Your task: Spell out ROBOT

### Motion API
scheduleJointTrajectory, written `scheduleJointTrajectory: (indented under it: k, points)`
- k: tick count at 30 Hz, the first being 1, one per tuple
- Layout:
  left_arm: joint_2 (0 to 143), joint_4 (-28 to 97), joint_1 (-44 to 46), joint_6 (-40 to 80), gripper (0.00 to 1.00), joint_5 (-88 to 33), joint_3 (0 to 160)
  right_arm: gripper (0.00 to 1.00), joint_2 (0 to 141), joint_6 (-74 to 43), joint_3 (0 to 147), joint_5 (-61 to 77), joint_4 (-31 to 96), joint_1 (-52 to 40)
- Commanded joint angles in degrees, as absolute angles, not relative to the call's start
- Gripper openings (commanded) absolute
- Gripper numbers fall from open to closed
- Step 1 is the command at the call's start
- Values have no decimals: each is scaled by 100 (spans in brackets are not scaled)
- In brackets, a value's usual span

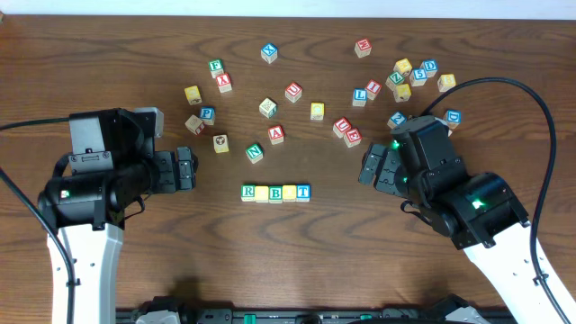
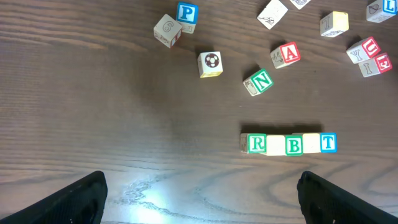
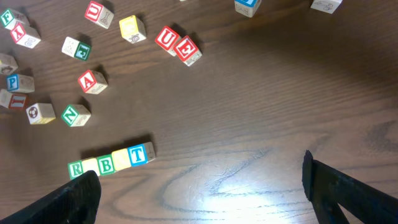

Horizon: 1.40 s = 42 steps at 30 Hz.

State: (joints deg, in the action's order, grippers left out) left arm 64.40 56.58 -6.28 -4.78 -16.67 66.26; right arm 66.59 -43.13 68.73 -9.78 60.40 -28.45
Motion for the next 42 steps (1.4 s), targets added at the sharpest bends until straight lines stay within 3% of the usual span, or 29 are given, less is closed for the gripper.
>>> scheduleJointTrajectory:
  k: [1,12,29,34,42]
  points:
    - [6434,5669,-652,-554,96,-1752,6698,99,6665,-4257,6897,-1059,6049,-2871]
    - [6128,5741,-642,-596,96,-1240,6698,99,6665,-4257,6897,-1059,6049,-2871]
    - [2646,5795,-12,-504,96,-1258,5308,99,6665,-4257,6897,-1059,6049,-2871]
    - [1806,4678,-1,-486,96,-1389,4639,99,6665,-4257,6897,-1059,6049,-2871]
    - [838,1846,-3,-486,96,-1568,3133,99,6665,-4257,6897,-1059,6049,-2871]
